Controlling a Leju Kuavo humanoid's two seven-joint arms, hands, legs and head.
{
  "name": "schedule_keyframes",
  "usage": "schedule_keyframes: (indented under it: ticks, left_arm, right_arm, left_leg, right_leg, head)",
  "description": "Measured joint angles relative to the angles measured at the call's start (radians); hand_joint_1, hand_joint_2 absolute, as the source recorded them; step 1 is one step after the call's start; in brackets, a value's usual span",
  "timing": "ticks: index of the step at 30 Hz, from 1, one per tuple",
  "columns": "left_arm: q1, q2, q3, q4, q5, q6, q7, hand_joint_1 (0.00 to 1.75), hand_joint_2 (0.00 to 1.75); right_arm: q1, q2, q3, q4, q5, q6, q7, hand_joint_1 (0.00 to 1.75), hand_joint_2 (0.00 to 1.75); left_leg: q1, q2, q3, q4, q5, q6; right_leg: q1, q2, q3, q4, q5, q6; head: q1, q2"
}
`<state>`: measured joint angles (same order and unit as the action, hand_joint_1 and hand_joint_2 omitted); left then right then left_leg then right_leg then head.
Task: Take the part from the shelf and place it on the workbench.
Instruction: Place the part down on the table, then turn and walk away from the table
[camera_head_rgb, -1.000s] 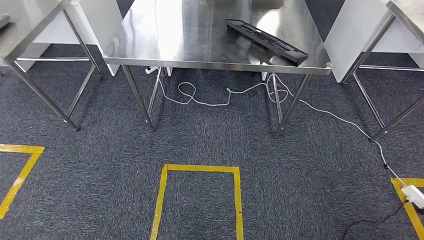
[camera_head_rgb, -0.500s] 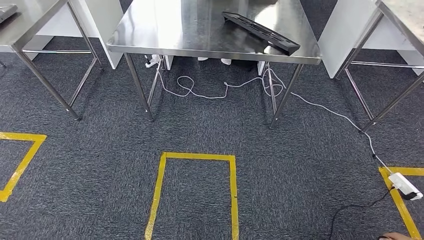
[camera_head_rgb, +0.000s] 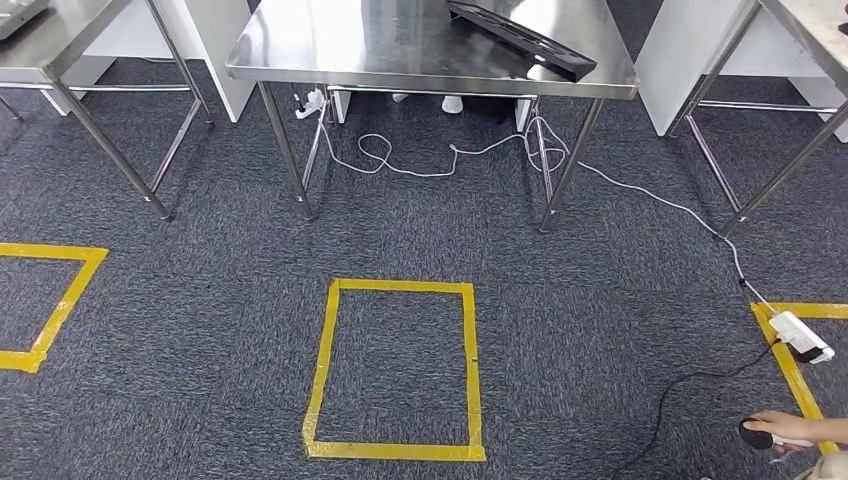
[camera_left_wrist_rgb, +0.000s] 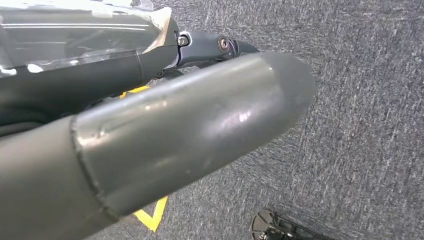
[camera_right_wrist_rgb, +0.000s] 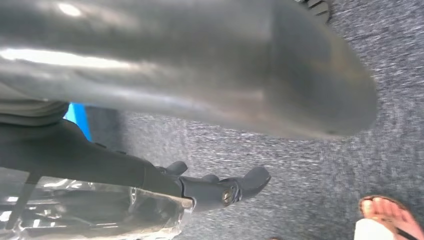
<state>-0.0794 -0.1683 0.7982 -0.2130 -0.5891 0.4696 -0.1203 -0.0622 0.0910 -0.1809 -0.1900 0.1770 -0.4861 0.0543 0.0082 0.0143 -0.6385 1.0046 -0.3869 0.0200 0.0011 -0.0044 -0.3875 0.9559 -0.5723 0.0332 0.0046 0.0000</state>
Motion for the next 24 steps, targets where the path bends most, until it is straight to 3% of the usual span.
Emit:
schedule_keyframes:
  ticks: [2, 3, 5, 7, 8, 9, 11, 13, 15, 20, 24]
  left_arm:
    - [0.0, 0.001, -0.001, 0.0, 0.0, 0.001, -0.001, 0.0, 0.0]
    - [0.001, 0.002, -0.002, 0.0, 0.0, 0.001, -0.001, 0.0, 0.0]
    - [0.003, 0.003, -0.002, 0.0, 0.002, 0.001, -0.001, 0.0, 0.0]
    - [0.006, 0.004, -0.002, 0.001, 0.003, 0.002, -0.001, 0.0, 0.0]
    - [0.008, 0.004, -0.002, 0.001, 0.003, 0.002, -0.001, 0.0, 0.0]
    - [0.009, 0.004, -0.002, 0.001, 0.003, 0.003, -0.001, 0.0, 0.0]
    - [0.011, 0.004, -0.002, 0.001, 0.002, 0.004, -0.002, 0.0, 0.0]
    - [0.011, 0.004, -0.002, 0.001, -0.001, 0.004, -0.005, 0.0, 0.0]
    - [0.011, 0.004, -0.002, 0.001, -0.006, 0.003, -0.006, 0.0, 0.0]
    - [0.01, 0.002, -0.003, 0.002, -0.012, 0.002, -0.007, 0.0, 0.0]
    - [0.011, 0.002, -0.006, 0.002, -0.012, 0.002, -0.007, 0.0, 0.0]
  right_arm:
    - [0.001, 0.0, -0.003, 0.0, 0.0, 0.0, -0.001, 0.0, 0.0]
    - [0.001, 0.0, -0.004, 0.0, 0.0, 0.0, -0.001, 0.0, 0.0]
    - [0.002, 0.0, -0.006, 0.0, 0.001, -0.001, -0.003, 0.0, 0.0]
    - [0.003, 0.001, -0.006, 0.0, 0.004, 0.0, -0.004, 0.0, 0.0]
    - [0.003, 0.001, -0.006, 0.0, 0.005, 0.0, -0.004, 0.0, 0.0]
    - [0.004, 0.0, -0.006, 0.0, 0.006, 0.001, -0.004, 0.0, 0.0]
    - [0.005, -0.001, -0.008, 0.0, 0.006, 0.001, -0.004, 0.0, 0.0]
    - [0.004, -0.001, -0.011, 0.0, 0.004, 0.001, -0.004, 0.0, 0.0]
    - [0.003, -0.001, -0.013, 0.0, 0.001, 0.001, -0.004, 0.0, 0.0]
    - [0.001, 0.0, -0.017, 0.0, -0.003, 0.0, -0.005, 0.0, 0.0]
    - [0.001, -0.001, -0.02, 0.0, -0.003, 0.0, -0.005, 0.0, 0.0]
  left_leg:
    - [0.003, 0.001, -0.004, -0.001, 0.013, -0.012]
    - [0.006, -0.001, -0.008, 0.009, 0.003, -0.018]
    - [0.011, -0.006, -0.031, 0.075, -0.061, -0.026]
    - [0.012, -0.009, -0.068, 0.201, -0.144, -0.033]
    - [0.013, -0.01, -0.08, 0.254, -0.165, -0.036]
    - [0.014, -0.011, -0.077, 0.279, -0.168, -0.038]
    - [0.015, -0.011, -0.021, 0.216, -0.125, -0.037]
    - [0.014, -0.012, 0.059, 0.088, -0.086, -0.029]
    - [0.009, -0.013, 0.093, 0.024, -0.08, -0.017]
    - [-0.005, -0.013, 0.083, -0.002, -0.08, -0.007]
    - [-0.012, -0.013, 0.083, -0.002, -0.079, -0.002]
  right_leg:
    - [-0.003, 0.001, -0.001, -0.021, -0.002, -0.018]
    - [-0.007, 0.0, -0.005, -0.021, 0.004, -0.028]
    - [-0.015, -0.004, -0.014, -0.021, 0.019, -0.049]
    - [-0.008, -0.008, -0.025, -0.02, 0.029, -0.06]
    - [-0.006, -0.009, -0.03, -0.019, 0.032, -0.062]
    - [-0.004, -0.009, -0.033, -0.018, 0.034, -0.062]
    - [-0.003, -0.009, -0.035, -0.012, 0.035, -0.061]
    - [-0.001, -0.008, -0.039, -0.004, 0.032, -0.056]
    - [0.002, -0.008, -0.047, 0.0, 0.032, -0.049]
    - [0.009, -0.008, -0.064, 0.008, 0.037, -0.033]
    - [0.007, -0.008, -0.073, 0.006, 0.039, -0.028]
  head:
    - [-0.002, 0.0]
    - [-0.002, 0.0]
    - [-0.005, 0.0]
    - [-0.007, 0.0]
    - [-0.007, 0.0]
    - [-0.007, 0.0]
    - [-0.007, 0.0]
    - [-0.007, 0.0]
    - [-0.007, 0.0]
    - [-0.007, 0.0]
    - [-0.007, 0.0]
